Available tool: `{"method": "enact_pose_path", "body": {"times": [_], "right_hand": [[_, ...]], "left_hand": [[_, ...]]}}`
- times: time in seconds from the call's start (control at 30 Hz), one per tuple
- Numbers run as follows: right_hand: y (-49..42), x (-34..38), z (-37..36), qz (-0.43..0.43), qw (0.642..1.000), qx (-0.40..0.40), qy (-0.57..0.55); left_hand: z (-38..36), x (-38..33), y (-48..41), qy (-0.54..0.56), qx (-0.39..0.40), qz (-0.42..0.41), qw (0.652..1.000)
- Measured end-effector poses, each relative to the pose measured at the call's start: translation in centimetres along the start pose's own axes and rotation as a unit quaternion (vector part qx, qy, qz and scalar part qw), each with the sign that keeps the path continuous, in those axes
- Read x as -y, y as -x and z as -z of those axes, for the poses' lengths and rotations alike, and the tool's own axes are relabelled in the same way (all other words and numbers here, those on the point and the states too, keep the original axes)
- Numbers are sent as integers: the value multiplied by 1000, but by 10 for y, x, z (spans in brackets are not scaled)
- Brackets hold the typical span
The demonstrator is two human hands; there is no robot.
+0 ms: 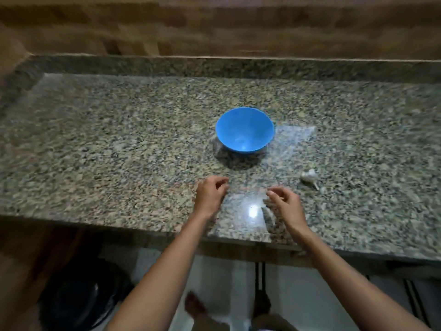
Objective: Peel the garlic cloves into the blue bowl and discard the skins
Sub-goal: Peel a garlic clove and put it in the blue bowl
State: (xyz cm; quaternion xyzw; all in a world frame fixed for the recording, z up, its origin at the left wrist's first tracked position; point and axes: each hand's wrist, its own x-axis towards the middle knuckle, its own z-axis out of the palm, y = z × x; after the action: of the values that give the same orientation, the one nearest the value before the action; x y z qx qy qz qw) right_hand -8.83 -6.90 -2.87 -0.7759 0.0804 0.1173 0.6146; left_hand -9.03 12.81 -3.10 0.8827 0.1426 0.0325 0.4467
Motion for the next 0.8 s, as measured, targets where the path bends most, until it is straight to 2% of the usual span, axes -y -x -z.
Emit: {"method": "enact_pose_path", "body": {"times": [0.17, 0.3, 0.4, 0.47, 0.53, 0.6, 0.63, 0.7, 0.8], "right_hand": [[-15, 4, 3, -21, 999, 34, 19], [-23, -1, -3, -56, 997, 20, -43], [-24, -4, -3, -92, 990, 9, -103], [-26, -3, 0, -101, 988, 3, -114], [-31, 0, 4, -86, 991, -10, -107], [-35, 4, 8, -68, 993, -20, -95], [-35, 6, 11, -64, 994, -24, -88], [-36, 8, 17, -58, 995, -37, -78], [-33, 6, 31, -44, 994, -68, -78]], "left_hand": [[-22, -7, -17, -111, 88, -77, 987], [-33, -9, -31, -219, 90, -171, 956], [-34, -16, -33, -264, 103, -200, 938], [-31, -35, -29, -201, 87, -234, 947], [-21, -69, -35, -80, 12, -263, 961], [-12, -97, -63, -23, -78, -238, 968], [-10, -103, -83, -25, -87, -206, 974], [-13, -103, -116, -92, -34, -121, 988], [-25, -87, -138, -186, 75, -26, 979]]}}
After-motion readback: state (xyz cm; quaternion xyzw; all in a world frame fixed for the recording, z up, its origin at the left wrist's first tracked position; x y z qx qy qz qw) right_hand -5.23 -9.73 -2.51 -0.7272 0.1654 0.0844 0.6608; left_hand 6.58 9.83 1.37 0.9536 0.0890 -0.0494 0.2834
